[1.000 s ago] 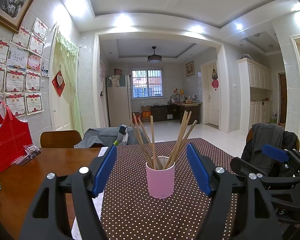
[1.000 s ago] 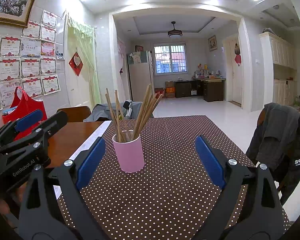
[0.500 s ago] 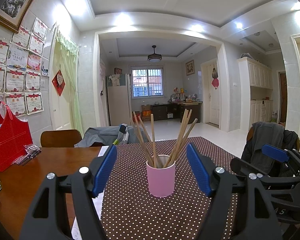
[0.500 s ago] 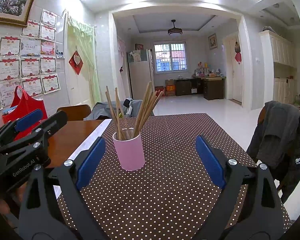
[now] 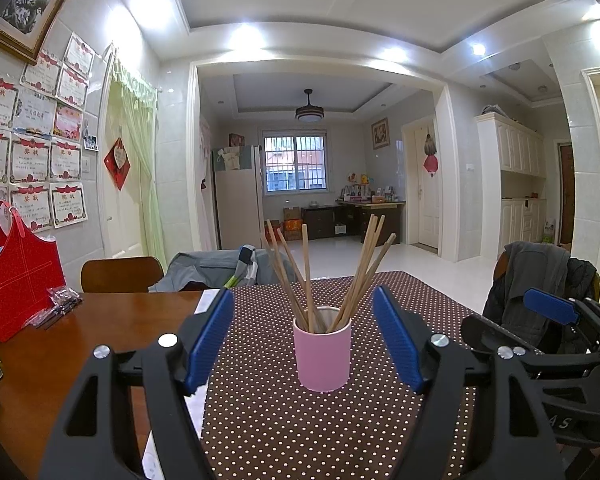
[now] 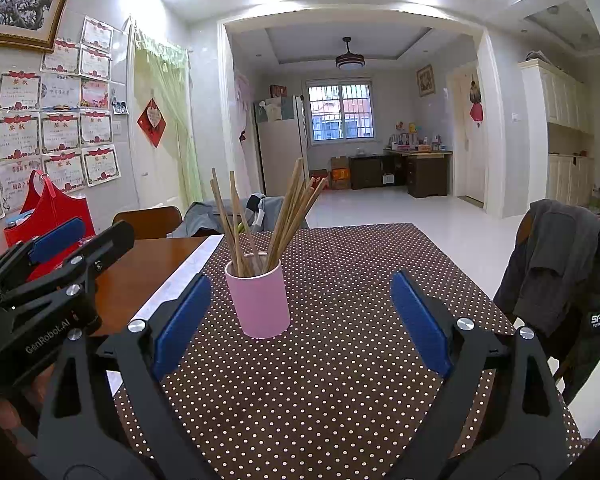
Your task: Organize utensils
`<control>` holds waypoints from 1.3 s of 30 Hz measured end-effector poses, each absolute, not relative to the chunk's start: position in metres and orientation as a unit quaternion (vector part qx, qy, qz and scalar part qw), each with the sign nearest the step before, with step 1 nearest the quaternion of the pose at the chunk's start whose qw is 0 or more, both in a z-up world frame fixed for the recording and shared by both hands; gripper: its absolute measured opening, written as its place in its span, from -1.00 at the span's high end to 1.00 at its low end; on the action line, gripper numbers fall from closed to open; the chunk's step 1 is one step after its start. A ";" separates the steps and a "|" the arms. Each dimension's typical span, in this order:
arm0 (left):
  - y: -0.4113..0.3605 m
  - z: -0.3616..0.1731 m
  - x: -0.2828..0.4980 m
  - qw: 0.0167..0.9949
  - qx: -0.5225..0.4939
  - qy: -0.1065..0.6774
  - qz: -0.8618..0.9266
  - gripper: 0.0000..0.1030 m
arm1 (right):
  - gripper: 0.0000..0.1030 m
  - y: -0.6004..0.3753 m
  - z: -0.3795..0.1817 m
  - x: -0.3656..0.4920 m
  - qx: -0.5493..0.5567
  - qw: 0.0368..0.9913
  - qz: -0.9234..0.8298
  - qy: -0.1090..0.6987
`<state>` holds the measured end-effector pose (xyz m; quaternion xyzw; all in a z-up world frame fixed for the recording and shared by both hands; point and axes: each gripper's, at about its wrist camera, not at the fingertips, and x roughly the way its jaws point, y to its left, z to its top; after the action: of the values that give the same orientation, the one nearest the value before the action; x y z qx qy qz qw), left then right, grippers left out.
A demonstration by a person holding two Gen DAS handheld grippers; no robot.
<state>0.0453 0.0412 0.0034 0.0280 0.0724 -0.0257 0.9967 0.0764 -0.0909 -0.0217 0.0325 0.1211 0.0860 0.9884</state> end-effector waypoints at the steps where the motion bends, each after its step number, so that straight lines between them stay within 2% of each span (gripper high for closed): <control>1: 0.039 0.004 0.047 0.997 0.027 0.072 -0.026 -0.38 | -0.74 -0.091 -0.022 0.076 0.033 0.988 0.086 0.122; 39: 0.039 0.004 0.049 0.996 0.028 0.076 -0.026 -0.38 | -0.74 -0.093 -0.022 0.080 0.033 0.988 0.086 0.125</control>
<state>0.0494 0.0395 0.0043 0.0285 0.0759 -0.0263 0.9964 0.0798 -0.0933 -0.0224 0.0334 0.1253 0.0864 0.9878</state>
